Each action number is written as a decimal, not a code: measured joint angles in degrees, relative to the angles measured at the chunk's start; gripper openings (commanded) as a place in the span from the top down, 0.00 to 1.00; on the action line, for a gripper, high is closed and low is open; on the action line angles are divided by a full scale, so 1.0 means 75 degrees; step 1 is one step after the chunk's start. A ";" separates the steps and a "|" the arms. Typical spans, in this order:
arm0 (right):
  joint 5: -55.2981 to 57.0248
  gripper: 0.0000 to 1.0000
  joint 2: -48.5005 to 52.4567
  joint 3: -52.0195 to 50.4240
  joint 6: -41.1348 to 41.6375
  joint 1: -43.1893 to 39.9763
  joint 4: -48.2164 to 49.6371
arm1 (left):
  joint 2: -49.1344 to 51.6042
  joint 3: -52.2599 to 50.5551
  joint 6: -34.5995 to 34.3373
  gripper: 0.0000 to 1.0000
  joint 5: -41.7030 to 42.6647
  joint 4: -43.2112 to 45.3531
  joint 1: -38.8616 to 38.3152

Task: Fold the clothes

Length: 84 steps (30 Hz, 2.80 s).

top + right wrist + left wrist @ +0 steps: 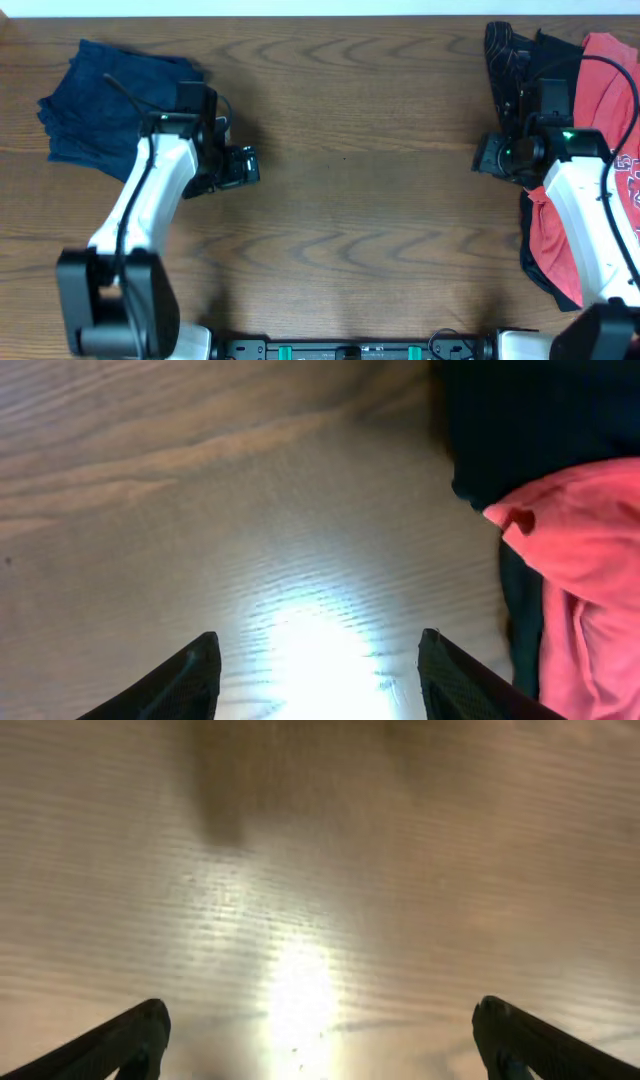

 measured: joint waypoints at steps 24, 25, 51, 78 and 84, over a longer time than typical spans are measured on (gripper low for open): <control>0.0662 0.01 -0.7615 -0.3401 0.0067 0.0003 0.0399 | -0.8408 -0.3334 -0.0096 0.02 -0.1236 0.1722 -0.1641; 0.0670 0.01 -0.7609 -0.3410 0.0070 0.0003 0.0172 | -0.8405 -0.3334 -0.0096 0.02 -0.1239 0.1722 -0.1641; 0.0694 0.01 -0.7609 -0.3427 0.0082 0.0003 -0.1751 | -0.8408 -0.3334 -0.0093 0.02 -0.1241 0.1714 -0.1641; 0.1751 0.01 -0.9903 -0.5202 0.0096 0.0396 -0.1291 | -0.8408 -0.3337 -0.0093 0.02 -0.1244 0.1702 -0.1641; 0.1784 0.01 -1.0366 -0.5208 0.0099 0.0466 -0.1250 | -0.8408 -0.3337 -0.0093 0.02 -0.1244 0.1702 -0.1641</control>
